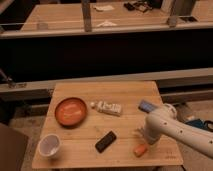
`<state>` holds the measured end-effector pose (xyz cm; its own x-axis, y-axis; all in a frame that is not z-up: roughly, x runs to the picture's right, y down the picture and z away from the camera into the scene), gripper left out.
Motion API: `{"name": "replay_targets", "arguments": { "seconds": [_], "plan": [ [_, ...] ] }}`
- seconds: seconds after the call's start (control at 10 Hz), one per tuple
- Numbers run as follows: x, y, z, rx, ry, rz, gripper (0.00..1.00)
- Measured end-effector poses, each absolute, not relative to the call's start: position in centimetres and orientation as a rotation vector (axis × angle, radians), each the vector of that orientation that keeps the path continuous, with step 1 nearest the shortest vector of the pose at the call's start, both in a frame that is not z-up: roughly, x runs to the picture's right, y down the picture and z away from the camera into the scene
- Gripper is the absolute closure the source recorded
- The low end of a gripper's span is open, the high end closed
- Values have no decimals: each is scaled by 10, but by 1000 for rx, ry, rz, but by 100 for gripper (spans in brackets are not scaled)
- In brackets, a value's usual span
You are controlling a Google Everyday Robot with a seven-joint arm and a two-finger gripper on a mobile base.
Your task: Place the pepper in the ceramic cup
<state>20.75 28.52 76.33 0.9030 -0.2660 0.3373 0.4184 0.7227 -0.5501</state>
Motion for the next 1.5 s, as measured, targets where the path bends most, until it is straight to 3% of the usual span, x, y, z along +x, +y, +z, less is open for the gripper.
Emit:
{"name": "replay_targets", "arguments": {
  "seconds": [0.8, 1.2, 1.5],
  "plan": [
    [208, 290, 770, -671, -255, -347, 58],
    [199, 271, 759, -660, -242, -383, 98],
    [193, 255, 746, -654, -225, -408, 100]
  ]
}}
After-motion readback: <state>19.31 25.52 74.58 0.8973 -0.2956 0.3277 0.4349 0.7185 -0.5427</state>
